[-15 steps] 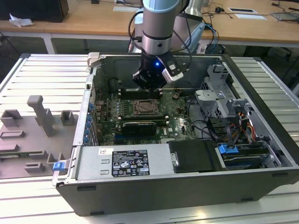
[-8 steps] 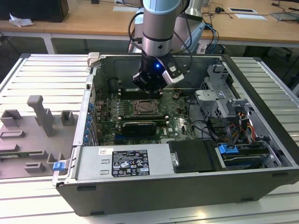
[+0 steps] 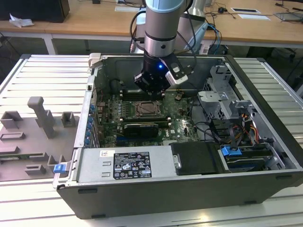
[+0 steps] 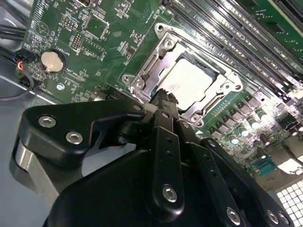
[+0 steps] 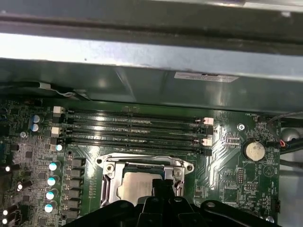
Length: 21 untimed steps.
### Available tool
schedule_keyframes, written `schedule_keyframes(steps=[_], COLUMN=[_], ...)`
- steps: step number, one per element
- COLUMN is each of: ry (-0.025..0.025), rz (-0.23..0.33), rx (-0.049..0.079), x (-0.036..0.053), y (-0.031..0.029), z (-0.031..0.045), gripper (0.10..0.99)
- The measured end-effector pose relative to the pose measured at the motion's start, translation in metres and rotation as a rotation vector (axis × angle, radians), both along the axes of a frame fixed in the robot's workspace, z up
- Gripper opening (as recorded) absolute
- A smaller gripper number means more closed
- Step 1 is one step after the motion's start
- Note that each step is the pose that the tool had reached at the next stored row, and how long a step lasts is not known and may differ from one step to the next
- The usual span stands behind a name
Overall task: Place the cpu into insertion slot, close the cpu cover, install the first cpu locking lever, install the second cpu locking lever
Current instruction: 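Install the second cpu locking lever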
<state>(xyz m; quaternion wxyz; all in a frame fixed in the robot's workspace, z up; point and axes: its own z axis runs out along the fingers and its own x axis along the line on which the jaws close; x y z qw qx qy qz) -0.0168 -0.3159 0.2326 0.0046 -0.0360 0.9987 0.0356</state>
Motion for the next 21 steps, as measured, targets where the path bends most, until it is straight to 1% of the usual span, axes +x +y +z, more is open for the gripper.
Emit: schedule_keyframes(steps=[1, 5, 7, 11, 15, 17, 20, 21], ry=[0.0001, 0.0001, 0.0001, 0.0001, 0.0001, 0.0001, 0.0001, 0.0001], rz=[0.0, 0.0, 0.0, 0.0, 0.0, 0.0, 0.0, 0.0], rx=[0.0, 0.0, 0.0, 0.0, 0.0, 0.0, 0.0, 0.0], x=[-0.0001, -0.0001, 0.0, 0.0, -0.0002, -0.0002, -0.0003, -0.0003], y=[-0.0009, -0.0083, -0.011, -0.0124, -0.0159, -0.0188, -0.0252, -0.0265], z=[0.0, 0.0001, 0.0001, 0.004, 0.0045, 0.0046, 0.0046, 0.0046], gripper=[0.106, 0.106, 0.106, 0.106, 0.106, 0.106, 0.106, 0.106])
